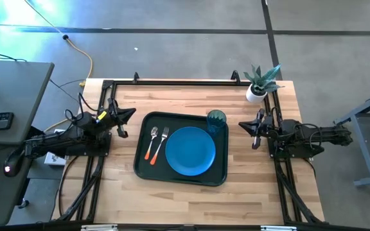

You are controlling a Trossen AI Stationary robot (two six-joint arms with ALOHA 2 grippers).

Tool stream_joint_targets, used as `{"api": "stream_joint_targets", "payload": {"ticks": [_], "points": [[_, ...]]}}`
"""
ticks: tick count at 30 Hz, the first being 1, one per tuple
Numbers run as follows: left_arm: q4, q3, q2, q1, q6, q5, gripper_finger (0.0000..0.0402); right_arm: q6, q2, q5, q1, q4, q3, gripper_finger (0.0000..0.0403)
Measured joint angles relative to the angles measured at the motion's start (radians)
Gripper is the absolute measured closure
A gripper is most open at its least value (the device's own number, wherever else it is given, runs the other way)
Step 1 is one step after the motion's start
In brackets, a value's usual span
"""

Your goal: Pick and place plate/cup/fork/spoon on tray

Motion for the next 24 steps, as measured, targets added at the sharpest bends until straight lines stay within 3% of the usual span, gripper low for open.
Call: {"api": "stream_joint_targets", "payload": {"ticks": [24], "points": [[0.001,0.000,0.000,0.000,0.000,0.000,0.0396,0.000,0.000,0.000,0.000,0.000,0.000,0.0402]]}}
